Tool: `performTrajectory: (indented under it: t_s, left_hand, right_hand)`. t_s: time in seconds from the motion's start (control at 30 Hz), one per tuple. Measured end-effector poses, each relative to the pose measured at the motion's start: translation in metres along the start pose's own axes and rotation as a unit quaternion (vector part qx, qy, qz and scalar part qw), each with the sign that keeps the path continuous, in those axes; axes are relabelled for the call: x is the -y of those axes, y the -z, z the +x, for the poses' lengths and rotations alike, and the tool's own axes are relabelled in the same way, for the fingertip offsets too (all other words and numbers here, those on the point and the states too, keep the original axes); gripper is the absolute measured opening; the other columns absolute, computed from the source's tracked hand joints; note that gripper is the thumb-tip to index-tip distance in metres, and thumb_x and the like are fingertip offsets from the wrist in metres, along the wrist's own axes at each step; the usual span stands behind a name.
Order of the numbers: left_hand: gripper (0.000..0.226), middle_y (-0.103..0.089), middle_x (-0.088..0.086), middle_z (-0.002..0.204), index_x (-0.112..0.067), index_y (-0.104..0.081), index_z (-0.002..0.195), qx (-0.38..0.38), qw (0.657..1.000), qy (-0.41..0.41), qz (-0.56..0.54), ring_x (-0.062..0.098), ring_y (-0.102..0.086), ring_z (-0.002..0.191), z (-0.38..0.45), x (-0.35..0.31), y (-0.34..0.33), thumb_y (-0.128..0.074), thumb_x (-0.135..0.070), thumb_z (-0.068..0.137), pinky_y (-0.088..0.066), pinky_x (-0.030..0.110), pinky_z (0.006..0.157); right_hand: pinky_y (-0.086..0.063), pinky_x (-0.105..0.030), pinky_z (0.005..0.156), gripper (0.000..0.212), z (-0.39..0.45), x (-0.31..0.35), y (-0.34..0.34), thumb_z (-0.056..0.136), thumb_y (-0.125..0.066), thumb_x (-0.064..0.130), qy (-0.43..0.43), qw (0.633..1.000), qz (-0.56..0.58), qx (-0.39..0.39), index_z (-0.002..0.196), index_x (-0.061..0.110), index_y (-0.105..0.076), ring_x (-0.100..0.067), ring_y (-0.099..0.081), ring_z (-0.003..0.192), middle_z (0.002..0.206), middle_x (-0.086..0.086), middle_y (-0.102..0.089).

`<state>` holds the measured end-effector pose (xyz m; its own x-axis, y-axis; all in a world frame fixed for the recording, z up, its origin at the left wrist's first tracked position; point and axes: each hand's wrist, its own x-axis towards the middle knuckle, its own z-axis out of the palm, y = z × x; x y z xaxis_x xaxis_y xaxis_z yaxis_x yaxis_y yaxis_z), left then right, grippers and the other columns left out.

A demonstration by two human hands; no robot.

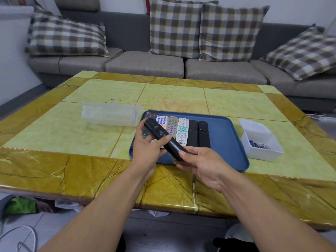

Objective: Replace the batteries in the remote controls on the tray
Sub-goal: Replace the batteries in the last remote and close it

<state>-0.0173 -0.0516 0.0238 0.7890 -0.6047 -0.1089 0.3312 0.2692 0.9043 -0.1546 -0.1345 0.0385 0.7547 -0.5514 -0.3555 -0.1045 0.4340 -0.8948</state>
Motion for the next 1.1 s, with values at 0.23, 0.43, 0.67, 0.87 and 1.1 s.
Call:
performTrajectory:
  t_s: [0.23, 0.43, 0.67, 0.87, 1.1]
  left_hand:
    - [0.086, -0.074, 0.01, 0.111, -0.037, -0.041, 0.14, -0.035, 0.994, -0.067, 0.076, 0.023, -0.074, 0.099, -0.007, 0.01, -0.005, -0.085, -0.001, 0.076, -0.061, 0.033, 0.068]
    - [0.058, -0.074, 0.011, 0.105, -0.034, -0.041, 0.144, 0.02, 0.987, -0.097, 0.129, 0.017, -0.076, 0.092, -0.006, 0.003, -0.016, -0.069, -0.018, 0.096, -0.063, 0.041, 0.08]
    - [0.067, -0.039, -0.005, 0.159, -0.034, -0.026, 0.158, 0.084, 0.803, -0.206, 0.553, 0.015, -0.026, 0.15, 0.007, 0.022, 0.011, -0.057, -0.045, 0.099, -0.019, 0.041, 0.124]
    - [0.068, -0.009, -0.004, 0.17, -0.037, -0.014, 0.161, 0.087, 0.674, -0.153, 0.718, 0.017, 0.009, 0.157, 0.015, 0.03, 0.019, -0.031, -0.064, 0.1, 0.014, 0.053, 0.123]
    - [0.066, -0.013, -0.001, 0.17, -0.038, -0.021, 0.158, 0.097, 0.645, -0.129, 0.747, 0.02, 0.001, 0.157, 0.014, 0.033, 0.014, -0.031, -0.066, 0.099, 0.012, 0.058, 0.122]
  right_hand:
    - [-0.053, -0.029, 0.081, 0.051, -0.002, -0.003, -0.007, 0.073, -0.084, 0.034, 0.201, 0.852, -0.468, -0.121, 0.114, 0.035, -0.054, -0.007, -0.063, 0.095, 0.11, 0.015, -0.061]
    - [-0.055, -0.042, 0.077, 0.034, 0.003, 0.003, -0.005, 0.09, -0.06, 0.018, 0.266, 0.758, -0.564, -0.19, 0.12, 0.03, -0.048, -0.02, -0.06, 0.099, 0.11, 0.004, -0.064]
    - [-0.058, -0.039, 0.07, 0.021, 0.032, 0.015, 0.058, 0.101, -0.052, 0.022, 0.137, 0.885, -0.322, -0.307, 0.121, 0.019, -0.054, -0.022, -0.072, 0.077, 0.103, -0.004, -0.07]
    - [-0.05, -0.03, 0.054, 0.037, 0.04, 0.015, 0.084, 0.104, -0.044, 0.023, 0.062, 0.891, -0.305, -0.331, 0.14, 0.02, -0.037, -0.019, -0.069, 0.065, 0.1, -0.008, -0.068]
    - [-0.045, -0.033, 0.072, 0.034, 0.055, 0.014, 0.091, 0.101, -0.048, 0.035, 0.056, 0.824, -0.456, -0.331, 0.129, 0.016, -0.05, -0.026, -0.059, 0.088, 0.106, -0.009, -0.066]
